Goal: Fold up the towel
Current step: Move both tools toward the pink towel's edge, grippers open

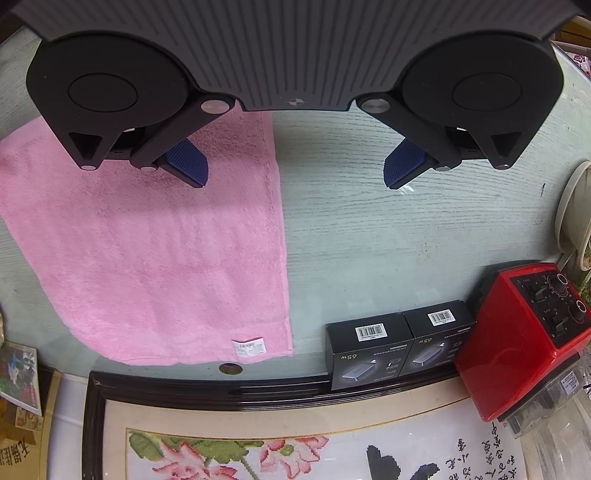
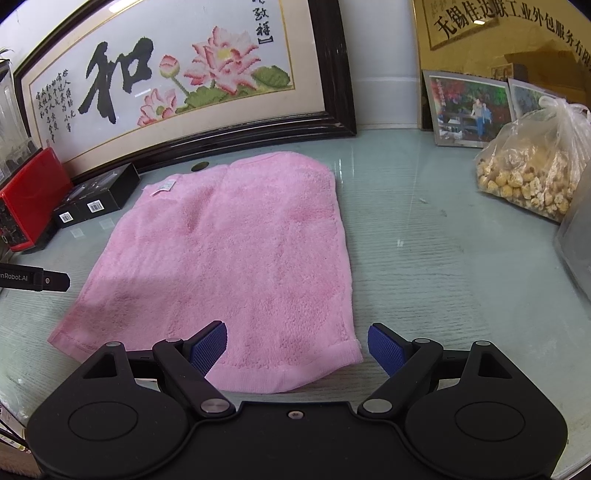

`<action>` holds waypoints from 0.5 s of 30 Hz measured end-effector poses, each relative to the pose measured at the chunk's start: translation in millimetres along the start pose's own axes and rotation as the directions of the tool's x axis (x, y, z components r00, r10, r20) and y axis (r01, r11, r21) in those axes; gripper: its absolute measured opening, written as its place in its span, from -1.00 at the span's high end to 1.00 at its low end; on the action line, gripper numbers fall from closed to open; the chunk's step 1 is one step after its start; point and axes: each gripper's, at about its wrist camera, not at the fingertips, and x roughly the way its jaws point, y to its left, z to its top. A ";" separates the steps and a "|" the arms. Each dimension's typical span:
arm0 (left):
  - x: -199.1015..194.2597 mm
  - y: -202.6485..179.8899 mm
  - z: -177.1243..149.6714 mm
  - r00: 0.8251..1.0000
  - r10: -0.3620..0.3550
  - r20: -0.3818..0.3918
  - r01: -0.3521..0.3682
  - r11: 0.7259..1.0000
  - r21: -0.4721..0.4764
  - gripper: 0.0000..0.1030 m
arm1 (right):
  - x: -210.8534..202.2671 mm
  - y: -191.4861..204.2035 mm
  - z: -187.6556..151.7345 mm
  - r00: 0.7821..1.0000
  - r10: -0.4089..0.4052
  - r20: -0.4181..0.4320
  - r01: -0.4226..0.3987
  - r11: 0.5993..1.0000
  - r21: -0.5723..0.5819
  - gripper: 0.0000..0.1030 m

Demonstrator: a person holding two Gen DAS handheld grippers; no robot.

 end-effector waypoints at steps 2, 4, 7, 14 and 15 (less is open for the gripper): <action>1.2 0.0 0.4 1.000 0.000 -0.002 0.000 1.000 0.001 -1.00 | 0.5 0.2 0.5 1.000 0.000 -0.001 0.000 1.000 0.000 -0.61; 2.2 -0.2 0.7 1.000 -0.002 -0.005 0.002 1.000 0.002 -1.00 | 1.6 0.1 0.9 1.000 0.000 -0.001 0.000 1.000 -0.001 -0.61; 3.7 -0.6 0.4 1.000 -0.004 -0.010 0.004 1.000 0.004 -1.00 | 2.9 -0.4 1.4 1.000 0.001 -0.004 -0.001 1.000 0.000 -0.61; 6.6 -1.7 -2.0 1.000 -0.008 -0.021 0.008 1.000 0.007 -1.00 | 6.8 -1.2 2.2 1.000 0.005 -0.017 -0.005 1.000 0.000 -0.61; 7.1 -1.9 -2.6 1.000 -0.006 -0.023 0.006 1.000 0.006 -1.00 | 7.2 -1.3 2.3 1.000 0.006 -0.018 -0.006 1.000 0.000 -0.61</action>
